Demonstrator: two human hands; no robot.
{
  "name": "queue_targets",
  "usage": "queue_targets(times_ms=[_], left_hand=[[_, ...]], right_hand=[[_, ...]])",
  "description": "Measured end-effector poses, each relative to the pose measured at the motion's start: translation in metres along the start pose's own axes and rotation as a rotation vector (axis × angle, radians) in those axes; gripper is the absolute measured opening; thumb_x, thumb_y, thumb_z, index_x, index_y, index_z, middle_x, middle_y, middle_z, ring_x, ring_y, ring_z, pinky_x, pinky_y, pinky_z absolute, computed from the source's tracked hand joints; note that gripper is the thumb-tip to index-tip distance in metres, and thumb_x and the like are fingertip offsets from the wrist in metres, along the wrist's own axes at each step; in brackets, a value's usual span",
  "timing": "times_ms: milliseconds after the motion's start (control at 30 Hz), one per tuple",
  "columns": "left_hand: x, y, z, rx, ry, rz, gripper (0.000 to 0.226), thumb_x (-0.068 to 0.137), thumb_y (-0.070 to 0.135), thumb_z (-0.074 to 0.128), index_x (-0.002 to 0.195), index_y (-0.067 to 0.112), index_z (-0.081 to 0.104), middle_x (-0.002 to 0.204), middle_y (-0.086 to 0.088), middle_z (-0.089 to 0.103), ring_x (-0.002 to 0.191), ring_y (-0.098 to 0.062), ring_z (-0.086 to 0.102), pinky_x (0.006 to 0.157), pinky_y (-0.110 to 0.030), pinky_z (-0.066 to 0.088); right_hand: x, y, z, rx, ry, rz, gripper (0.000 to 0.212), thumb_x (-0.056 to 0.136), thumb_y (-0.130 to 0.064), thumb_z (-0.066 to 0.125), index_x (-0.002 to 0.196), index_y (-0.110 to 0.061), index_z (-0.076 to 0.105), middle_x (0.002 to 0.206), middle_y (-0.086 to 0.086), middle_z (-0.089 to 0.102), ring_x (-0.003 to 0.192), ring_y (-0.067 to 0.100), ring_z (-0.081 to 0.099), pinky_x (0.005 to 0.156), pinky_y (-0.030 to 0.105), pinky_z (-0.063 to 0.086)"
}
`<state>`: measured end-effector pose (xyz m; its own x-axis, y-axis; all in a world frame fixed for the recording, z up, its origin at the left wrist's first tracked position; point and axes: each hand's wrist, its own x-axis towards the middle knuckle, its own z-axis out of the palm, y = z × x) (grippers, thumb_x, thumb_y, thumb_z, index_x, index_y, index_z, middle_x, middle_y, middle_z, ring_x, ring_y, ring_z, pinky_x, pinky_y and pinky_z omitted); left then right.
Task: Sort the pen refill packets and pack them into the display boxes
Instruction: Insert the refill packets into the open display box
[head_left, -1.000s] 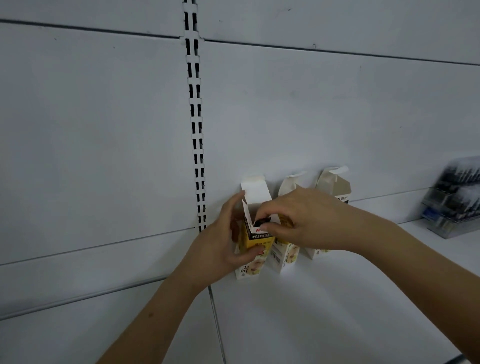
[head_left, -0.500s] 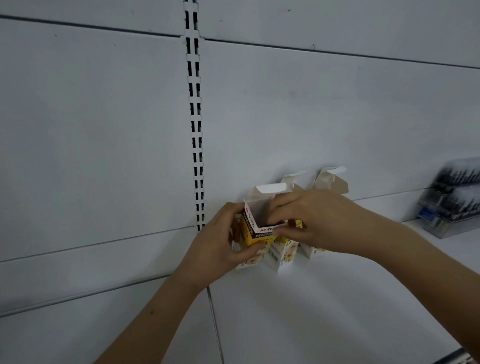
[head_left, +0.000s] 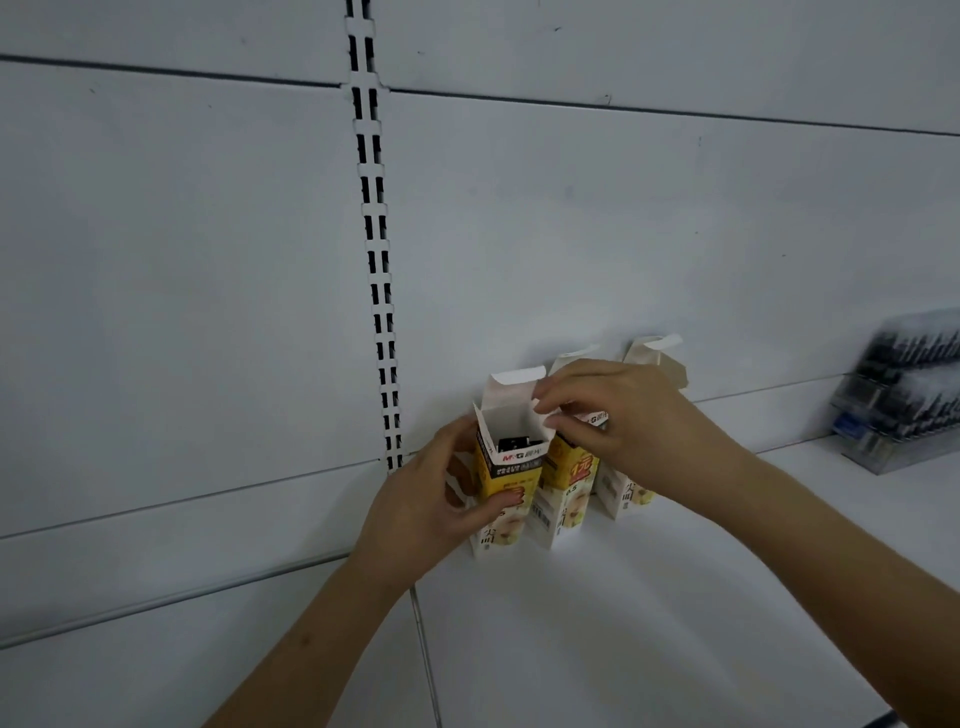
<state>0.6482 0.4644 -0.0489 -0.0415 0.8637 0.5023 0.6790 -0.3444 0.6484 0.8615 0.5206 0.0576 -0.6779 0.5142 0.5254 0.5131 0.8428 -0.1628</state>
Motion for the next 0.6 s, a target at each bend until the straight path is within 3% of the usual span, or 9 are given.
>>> queue_targets(times_ms=[133, 267, 400, 500, 600], left_hand=[[0.0, -0.003, 0.003, 0.041, 0.069, 0.023, 0.068, 0.073, 0.061, 0.073, 0.132, 0.041, 0.045, 0.112, 0.027, 0.051, 0.093, -0.001, 0.06, 0.066, -0.023, 0.056], [-0.001, -0.007, 0.008, 0.055, 0.102, -0.033, 0.059, 0.077, 0.049, 0.076, 0.128, 0.039, 0.048, 0.109, 0.027, 0.052, 0.091, 0.0, 0.059, 0.071, -0.023, 0.055], [-0.012, -0.008, 0.012, 0.118, 0.053, -0.129, 0.061, 0.077, 0.058, 0.07, 0.129, 0.039, 0.046, 0.107, 0.022, 0.054, 0.089, 0.003, 0.058, 0.071, -0.024, 0.055], [-0.029, -0.005, 0.007, 0.203, 0.059, -0.173, 0.062, 0.08, 0.062, 0.062, 0.134, 0.04, 0.04, 0.111, 0.023, 0.051, 0.093, 0.007, 0.055, 0.073, -0.021, 0.054], [-0.052, -0.002, -0.002, 0.237, 0.064, -0.233, 0.06, 0.086, 0.061, 0.052, 0.138, 0.035, 0.039, 0.118, 0.021, 0.048, 0.105, 0.005, 0.052, 0.086, -0.02, 0.053]], right_hand=[[0.002, 0.009, 0.023, 0.028, 0.16, 0.01, 0.012, 0.088, -0.011, 0.067, 0.096, -0.014, 0.076, 0.109, -0.005, 0.072, 0.095, 0.007, 0.067, 0.082, 0.03, 0.058], [0.005, 0.009, 0.028, 0.086, 0.218, 0.051, 0.013, 0.09, -0.012, 0.066, 0.098, -0.017, 0.075, 0.109, -0.008, 0.069, 0.088, 0.001, 0.064, 0.078, 0.023, 0.055], [0.01, 0.001, 0.025, 0.094, 0.24, 0.069, 0.015, 0.092, -0.013, 0.062, 0.101, -0.018, 0.074, 0.109, -0.008, 0.067, 0.083, -0.002, 0.057, 0.077, 0.024, 0.054], [0.012, -0.017, 0.016, 0.145, 0.36, 0.119, 0.018, 0.096, -0.02, 0.057, 0.11, -0.021, 0.068, 0.109, -0.01, 0.064, 0.089, 0.002, 0.059, 0.077, 0.024, 0.052], [0.018, -0.049, 0.019, 0.301, 0.408, 0.083, 0.027, 0.097, -0.028, 0.052, 0.122, -0.023, 0.062, 0.111, -0.01, 0.064, 0.101, 0.002, 0.058, 0.086, 0.025, 0.05]])
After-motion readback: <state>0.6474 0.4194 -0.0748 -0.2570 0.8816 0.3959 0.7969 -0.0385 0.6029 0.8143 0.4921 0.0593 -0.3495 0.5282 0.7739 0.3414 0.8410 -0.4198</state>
